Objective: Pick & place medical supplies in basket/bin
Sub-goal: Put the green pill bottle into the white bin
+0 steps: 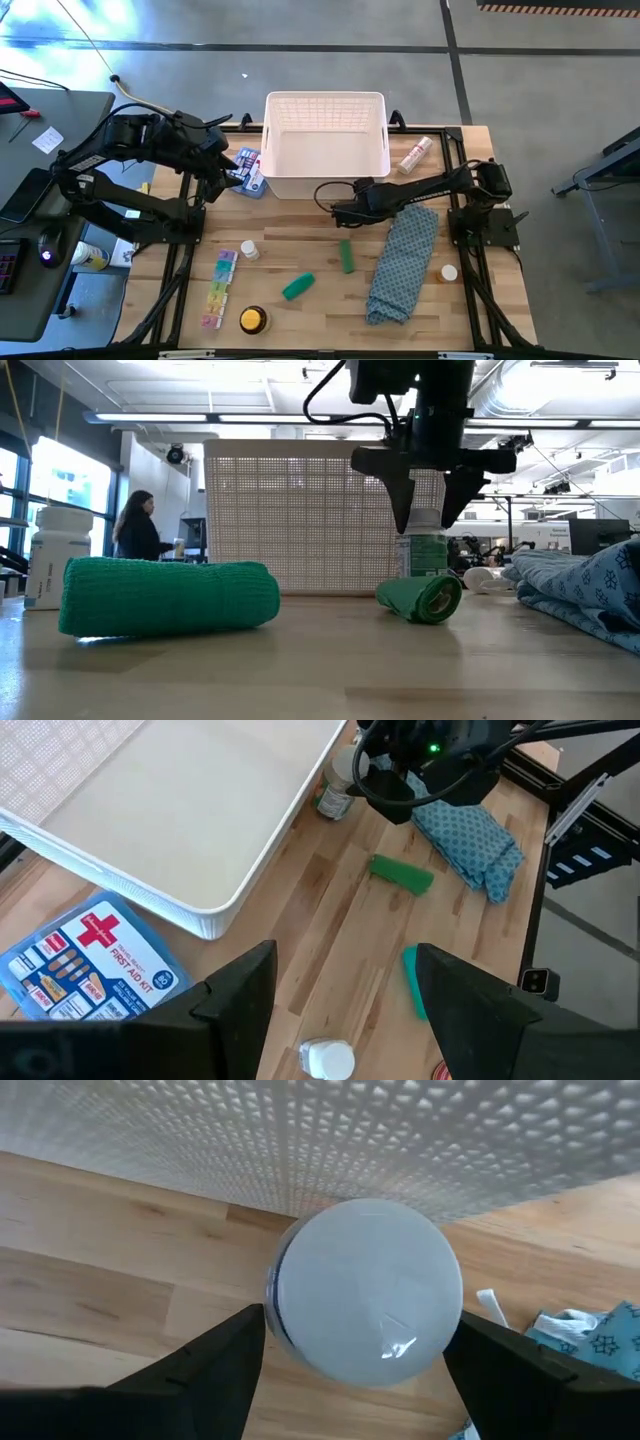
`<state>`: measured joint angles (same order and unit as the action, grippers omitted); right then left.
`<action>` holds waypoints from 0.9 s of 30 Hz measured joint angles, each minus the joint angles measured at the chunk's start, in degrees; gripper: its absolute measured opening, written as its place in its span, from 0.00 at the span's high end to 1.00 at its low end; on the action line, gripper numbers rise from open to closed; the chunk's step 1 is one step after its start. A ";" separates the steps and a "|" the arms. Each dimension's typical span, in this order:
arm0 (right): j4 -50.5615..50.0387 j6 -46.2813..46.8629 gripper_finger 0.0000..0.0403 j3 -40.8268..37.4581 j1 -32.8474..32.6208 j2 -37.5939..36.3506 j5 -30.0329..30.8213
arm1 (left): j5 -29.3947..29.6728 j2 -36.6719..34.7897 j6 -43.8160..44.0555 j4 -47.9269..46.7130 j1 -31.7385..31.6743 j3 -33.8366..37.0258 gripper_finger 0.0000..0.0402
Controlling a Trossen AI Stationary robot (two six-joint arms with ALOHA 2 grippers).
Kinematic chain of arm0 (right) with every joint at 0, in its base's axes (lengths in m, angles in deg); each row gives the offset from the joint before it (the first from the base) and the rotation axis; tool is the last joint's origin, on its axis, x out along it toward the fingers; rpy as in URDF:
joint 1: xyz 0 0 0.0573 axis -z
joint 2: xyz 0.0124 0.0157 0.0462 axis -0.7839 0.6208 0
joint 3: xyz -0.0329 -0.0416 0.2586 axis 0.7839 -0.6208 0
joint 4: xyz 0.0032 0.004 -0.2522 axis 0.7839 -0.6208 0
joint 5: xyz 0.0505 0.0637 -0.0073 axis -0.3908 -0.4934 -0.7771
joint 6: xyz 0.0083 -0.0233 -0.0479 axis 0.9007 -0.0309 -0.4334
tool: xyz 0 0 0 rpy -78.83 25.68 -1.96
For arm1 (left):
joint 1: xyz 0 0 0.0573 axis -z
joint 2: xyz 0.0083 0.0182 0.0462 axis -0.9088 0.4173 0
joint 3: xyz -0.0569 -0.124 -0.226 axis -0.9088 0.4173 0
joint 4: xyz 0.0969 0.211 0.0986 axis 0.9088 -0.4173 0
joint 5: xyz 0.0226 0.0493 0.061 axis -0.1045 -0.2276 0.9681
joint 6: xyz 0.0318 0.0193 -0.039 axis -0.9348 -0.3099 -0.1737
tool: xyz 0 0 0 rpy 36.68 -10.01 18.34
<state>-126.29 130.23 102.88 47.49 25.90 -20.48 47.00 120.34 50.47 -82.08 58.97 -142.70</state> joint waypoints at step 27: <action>-0.64 -3.31 0.54 0.02 -2.70 -0.07 1.57 | -0.59 3.62 3.32 0.76 0.02 0.02 0.33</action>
<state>-126.94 126.92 102.90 44.79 25.84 -18.92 46.41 123.96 53.79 -81.32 58.99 -142.69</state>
